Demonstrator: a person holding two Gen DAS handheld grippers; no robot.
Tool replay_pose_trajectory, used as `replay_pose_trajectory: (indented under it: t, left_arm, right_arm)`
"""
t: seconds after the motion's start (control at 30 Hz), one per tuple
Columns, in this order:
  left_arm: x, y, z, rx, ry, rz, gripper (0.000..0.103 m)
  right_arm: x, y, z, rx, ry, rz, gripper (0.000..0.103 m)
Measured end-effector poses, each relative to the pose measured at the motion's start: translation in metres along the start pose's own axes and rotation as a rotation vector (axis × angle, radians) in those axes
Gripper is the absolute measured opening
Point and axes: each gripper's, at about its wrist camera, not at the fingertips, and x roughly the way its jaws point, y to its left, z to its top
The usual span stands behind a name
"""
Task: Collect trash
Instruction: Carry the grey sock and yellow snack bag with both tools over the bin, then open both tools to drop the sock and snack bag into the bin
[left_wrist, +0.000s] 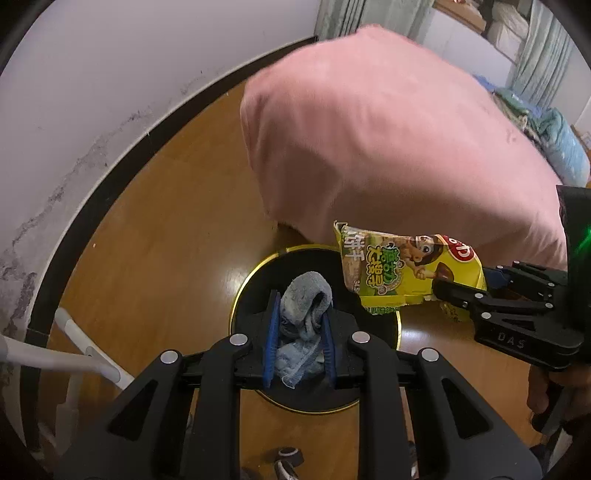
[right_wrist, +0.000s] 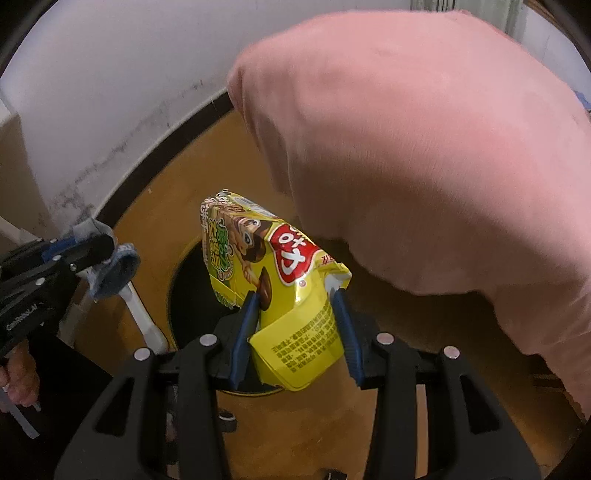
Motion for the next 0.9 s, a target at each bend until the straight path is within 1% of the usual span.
replay_pose_trajectory:
  t: [0.17,0.23,0.27,0.3,0.4,0.53,0.67,0.73,0.77,0.83,0.9]
  left_arm:
    - [0.027,-0.006,-0.015,0.049,0.044,0.038,0.02]
    - [0.033,-0.005,-0.017,0.049,0.067,0.034,0.02]
    - [0.033,-0.006,-0.016,0.05,0.076,0.036,0.02]
    - [0.035,-0.006,-0.015,0.054,0.079,0.038,0.02]
    - [0.037,-0.008,-0.017,0.071,0.081,0.04,0.02]
    - [0.033,-0.008,-0.019,0.072,0.08,0.035,0.02]
    - [0.032,-0.009,-0.018,0.066,0.08,0.033,0.02]
    - [0.032,-0.009,-0.018,0.065,0.081,0.033,0.021]
    - [0.032,-0.009,-0.019,0.065,0.078,0.031,0.021]
    - [0.032,-0.01,-0.019,0.069,0.078,0.03,0.024]
    - [0.032,-0.01,-0.02,0.07,0.076,0.032,0.027]
  right_arm:
    - [0.037,-0.001,-0.009,0.011,0.067,-0.009,0.042]
    - [0.051,0.0,-0.013,0.012,0.09,-0.008,0.042]
    - [0.059,0.004,-0.007,0.012,0.098,-0.009,0.042]
    - [0.059,0.007,-0.011,0.012,0.105,-0.009,0.043]
    - [0.066,0.009,-0.011,0.012,0.117,-0.005,0.043]
    - [0.064,0.009,-0.003,0.011,0.114,0.003,0.043]
    - [0.06,0.009,-0.004,0.009,0.103,0.009,0.045]
    - [0.058,0.008,-0.004,0.009,0.101,0.016,0.049]
    - [0.058,0.008,-0.004,0.008,0.1,0.02,0.05]
    - [0.056,0.007,-0.004,0.006,0.094,0.023,0.055]
    - [0.054,0.007,-0.004,0.007,0.093,0.023,0.056]
